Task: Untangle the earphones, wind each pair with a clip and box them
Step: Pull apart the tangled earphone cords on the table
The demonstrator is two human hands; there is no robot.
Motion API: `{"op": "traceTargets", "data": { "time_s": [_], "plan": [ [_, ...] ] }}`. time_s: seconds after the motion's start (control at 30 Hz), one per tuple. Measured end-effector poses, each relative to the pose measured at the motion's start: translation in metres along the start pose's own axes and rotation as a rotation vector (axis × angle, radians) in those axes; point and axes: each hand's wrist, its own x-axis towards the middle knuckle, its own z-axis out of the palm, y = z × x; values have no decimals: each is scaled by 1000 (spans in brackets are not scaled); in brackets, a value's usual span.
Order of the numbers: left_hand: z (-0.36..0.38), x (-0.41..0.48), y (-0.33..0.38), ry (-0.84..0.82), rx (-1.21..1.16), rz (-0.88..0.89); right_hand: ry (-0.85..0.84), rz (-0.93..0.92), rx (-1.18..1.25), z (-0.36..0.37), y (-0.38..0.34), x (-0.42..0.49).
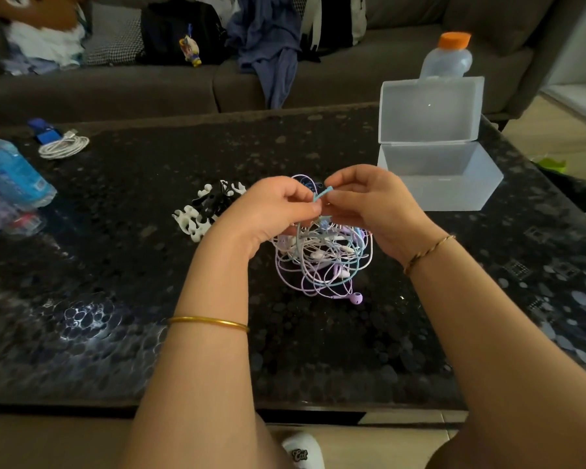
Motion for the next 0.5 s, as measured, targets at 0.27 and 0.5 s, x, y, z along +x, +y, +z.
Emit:
{"op": "traceTargets", "data": {
  "time_s": [0.27,0.5],
  "plan": [
    [2,-4,6,139,-19,36,-168,89,-99,5,-2,-1],
    [-9,-9,7,144,63,-8,192,37,-262,-3,9,7]
  ]
}}
